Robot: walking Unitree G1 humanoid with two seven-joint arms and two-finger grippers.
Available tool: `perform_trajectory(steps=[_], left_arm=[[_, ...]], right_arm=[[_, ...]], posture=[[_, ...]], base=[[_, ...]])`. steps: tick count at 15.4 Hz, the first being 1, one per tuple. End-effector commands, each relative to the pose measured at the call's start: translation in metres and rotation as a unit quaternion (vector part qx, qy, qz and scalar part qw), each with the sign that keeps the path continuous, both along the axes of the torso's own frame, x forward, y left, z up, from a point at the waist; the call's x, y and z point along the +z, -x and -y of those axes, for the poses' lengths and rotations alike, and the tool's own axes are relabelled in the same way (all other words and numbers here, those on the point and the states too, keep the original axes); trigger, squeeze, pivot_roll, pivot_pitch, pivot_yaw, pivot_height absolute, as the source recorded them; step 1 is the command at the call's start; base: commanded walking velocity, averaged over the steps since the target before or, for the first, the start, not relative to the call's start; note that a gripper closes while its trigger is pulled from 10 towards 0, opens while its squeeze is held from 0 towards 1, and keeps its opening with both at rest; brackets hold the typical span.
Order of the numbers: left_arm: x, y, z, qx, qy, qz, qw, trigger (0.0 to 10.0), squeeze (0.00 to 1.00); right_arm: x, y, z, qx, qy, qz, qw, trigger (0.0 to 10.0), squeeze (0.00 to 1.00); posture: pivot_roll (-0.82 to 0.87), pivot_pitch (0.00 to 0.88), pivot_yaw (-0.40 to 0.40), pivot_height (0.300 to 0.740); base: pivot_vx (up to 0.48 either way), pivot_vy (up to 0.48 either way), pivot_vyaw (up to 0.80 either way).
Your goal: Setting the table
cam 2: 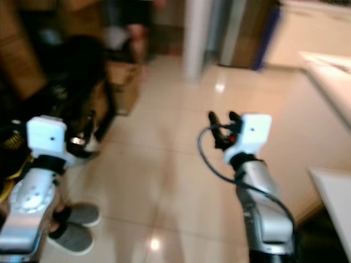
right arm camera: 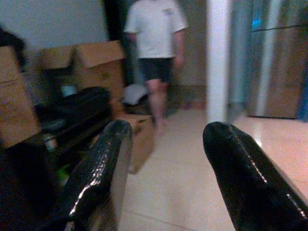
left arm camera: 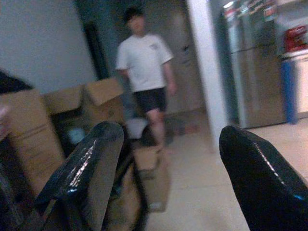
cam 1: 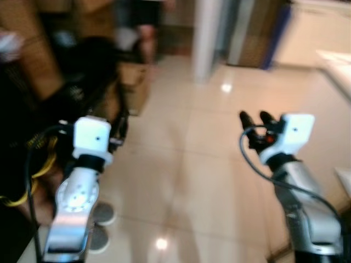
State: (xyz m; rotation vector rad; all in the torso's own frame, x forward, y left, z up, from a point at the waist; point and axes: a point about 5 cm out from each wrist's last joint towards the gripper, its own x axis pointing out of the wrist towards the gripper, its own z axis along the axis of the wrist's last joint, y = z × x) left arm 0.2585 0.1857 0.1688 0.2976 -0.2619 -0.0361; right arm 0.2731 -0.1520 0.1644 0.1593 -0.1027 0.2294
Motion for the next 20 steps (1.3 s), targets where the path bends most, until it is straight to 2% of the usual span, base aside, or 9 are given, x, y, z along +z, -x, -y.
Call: perform_trajectory(steps=[1, 5, 8, 9, 11, 13, 14, 17, 20], left_arm=[[0.004, -0.002, 0.002, -0.002, 0.003, 0.007, 1.0, 10.0, 0.0], [0.001, 0.001, 0.002, -0.002, 0.004, 0.002, 1.0, 10.0, 0.0], [-0.003, 0.007, 0.005, -0.003, 0.003, -0.006, 1.0, 10.0, 0.0], [0.001, 0.007, 0.002, -0.001, 0.002, -0.002, 1.0, 10.0, 0.0], [0.0, 0.0, -0.002, 0.001, 0.007, -0.001, 1.0, 10.0, 0.0], [0.0, -0.001, 0.001, -0.006, 0.003, -0.002, 1.0, 10.0, 0.0], [0.001, 0.0, 0.002, -0.006, 0.003, 0.0, 1.0, 10.0, 0.0], [0.003, -0.004, -0.002, 0.004, 0.009, 0.007, 1.0, 10.0, 0.0], [0.003, -0.003, -0.002, 0.003, 0.009, 0.007, 1.0, 10.0, 0.0]], right_arm=[[0.006, 0.0, 0.003, -0.003, 0.01, 0.009, 1.0, 10.0, 0.0], [0.005, 0.001, -0.004, 0.01, 0.016, 0.005, 1.0, 10.0, 0.0], [0.001, 0.004, -0.006, 0.02, 0.025, -0.006, 0.999, 10.0, 0.0], [0.0, 0.003, -0.006, 0.014, 0.006, -0.01, 1.0, 10.0, 0.0], [0.005, 0.002, -0.011, 0.016, 0.006, -0.001, 1.0, 10.0, 0.0], [0.006, 0.003, -0.007, 0.014, 0.0, -0.003, 1.0, 10.0, 0.0], [0.004, 0.002, -0.003, 0.006, -0.007, -0.005, 1.0, 10.0, 0.0], [0.006, -0.002, -0.013, 0.014, -0.017, -0.002, 1.0, 10.0, 0.0], [0.004, -0.005, -0.008, -0.007, -0.022, -0.005, 1.0, 10.0, 0.0]], posture=[[-0.04, 0.0, -0.009, 0.74], [-0.04, 0.0, -0.014, 0.74], [-0.02, 0.0, -0.024, 0.74], [-0.01, 0.0, -0.02, 0.74], [-0.05, 0.0, -0.006, 0.74], [-0.04, 0.0, 0.0, 0.74], [-0.03, 0.0, -0.005, 0.74], [-0.02, 0.0, -0.013, 0.74], [-0.01, 0.0, -0.009, 0.74]], base=[[0.461, 0.0, 0.0], [0.463, 0.0, 0.0], [0.464, 0.0, 0.71], [0.465, 0.0, 0.0], [0.463, 0.0, 0.0], [0.463, 0.0, 0.0], [0.469, 0.0, -0.8], [0.474, 0.0, -0.8], [0.48, 0.0, -0.8]])
